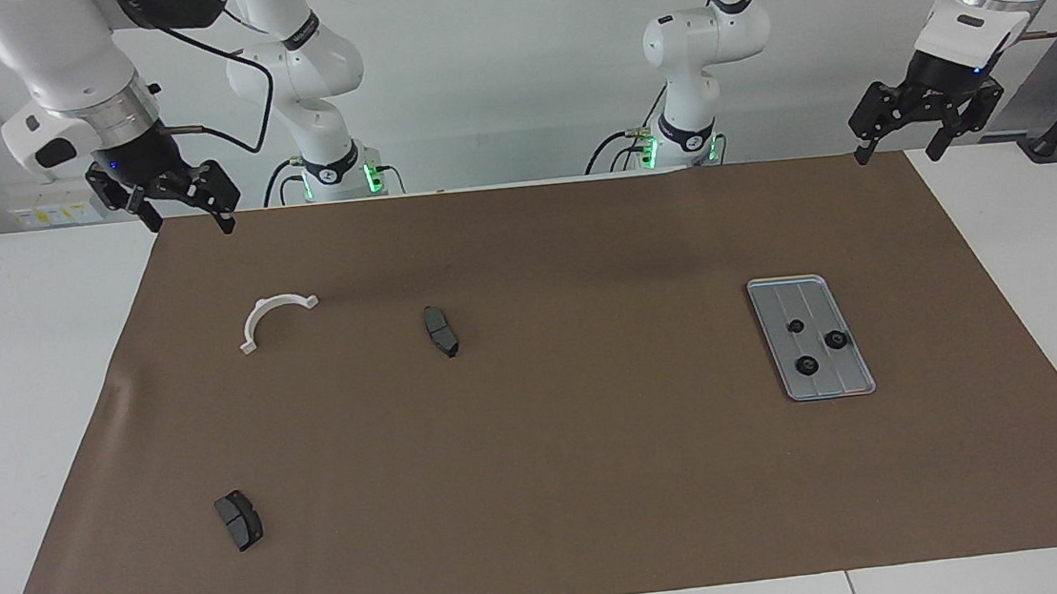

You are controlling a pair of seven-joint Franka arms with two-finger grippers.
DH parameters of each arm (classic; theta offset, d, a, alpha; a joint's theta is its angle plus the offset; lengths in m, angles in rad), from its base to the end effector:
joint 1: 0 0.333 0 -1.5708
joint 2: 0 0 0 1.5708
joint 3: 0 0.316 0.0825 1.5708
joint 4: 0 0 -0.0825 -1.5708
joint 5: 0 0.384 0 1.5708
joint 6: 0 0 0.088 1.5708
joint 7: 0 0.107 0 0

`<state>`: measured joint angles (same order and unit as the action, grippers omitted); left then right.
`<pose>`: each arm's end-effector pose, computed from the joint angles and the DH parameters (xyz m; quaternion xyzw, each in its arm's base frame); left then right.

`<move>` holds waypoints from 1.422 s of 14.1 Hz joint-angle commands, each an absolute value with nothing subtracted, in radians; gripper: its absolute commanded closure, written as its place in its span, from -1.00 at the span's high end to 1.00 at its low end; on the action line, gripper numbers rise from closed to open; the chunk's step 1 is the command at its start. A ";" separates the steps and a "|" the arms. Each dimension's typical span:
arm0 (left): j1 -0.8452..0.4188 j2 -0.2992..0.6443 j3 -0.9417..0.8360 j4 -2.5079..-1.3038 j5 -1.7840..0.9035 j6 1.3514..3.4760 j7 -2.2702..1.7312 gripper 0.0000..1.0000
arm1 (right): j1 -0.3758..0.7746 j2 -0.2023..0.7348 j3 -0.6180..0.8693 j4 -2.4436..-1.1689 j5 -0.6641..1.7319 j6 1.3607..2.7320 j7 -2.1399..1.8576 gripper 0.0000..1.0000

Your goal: Place bearing gear from tray to pile

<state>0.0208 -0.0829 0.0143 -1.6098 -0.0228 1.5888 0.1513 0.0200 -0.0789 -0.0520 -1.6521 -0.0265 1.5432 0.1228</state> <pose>0.5303 0.0166 0.6527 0.9978 -0.0582 0.0319 0.0091 0.5259 -0.0209 0.6265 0.9968 -0.0774 -0.0145 0.0119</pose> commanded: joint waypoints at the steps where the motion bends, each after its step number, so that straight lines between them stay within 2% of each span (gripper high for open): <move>1: 0.020 -0.123 0.015 -1.658 -0.018 1.592 0.158 1.00 | 0.017 -0.094 -0.052 -1.666 -0.012 1.554 0.094 1.00; 6: 0.028 -0.133 0.015 -1.676 -0.018 1.597 0.158 1.00 | 0.017 -0.092 -0.052 -1.666 -0.012 1.554 0.094 1.00; 10: 0.020 -0.219 0.015 -1.906 -0.020 1.802 0.144 1.00 | 0.017 -0.094 -0.052 -1.667 -0.012 1.554 0.094 1.00; 11: 0.017 -0.219 0.015 -1.926 -0.020 1.825 0.143 1.00 | 0.017 -0.094 -0.052 -1.667 -0.012 1.554 0.094 1.00; 15: 0.014 -0.172 0.011 -1.936 -0.020 1.865 0.140 1.00 | 0.017 -0.094 -0.052 -1.667 -0.012 1.554 0.094 1.00; 20: -0.023 -0.055 0.011 -1.934 -0.023 1.959 0.091 1.00 | 0.017 -0.094 -0.052 -1.666 -0.012 1.554 0.094 1.00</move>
<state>0.0045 -0.0996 0.0047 -1.9272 -0.0228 1.9061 0.1334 0.0200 -0.0789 -0.0520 -1.6521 -0.0265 1.5432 0.1228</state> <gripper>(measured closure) 0.000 0.000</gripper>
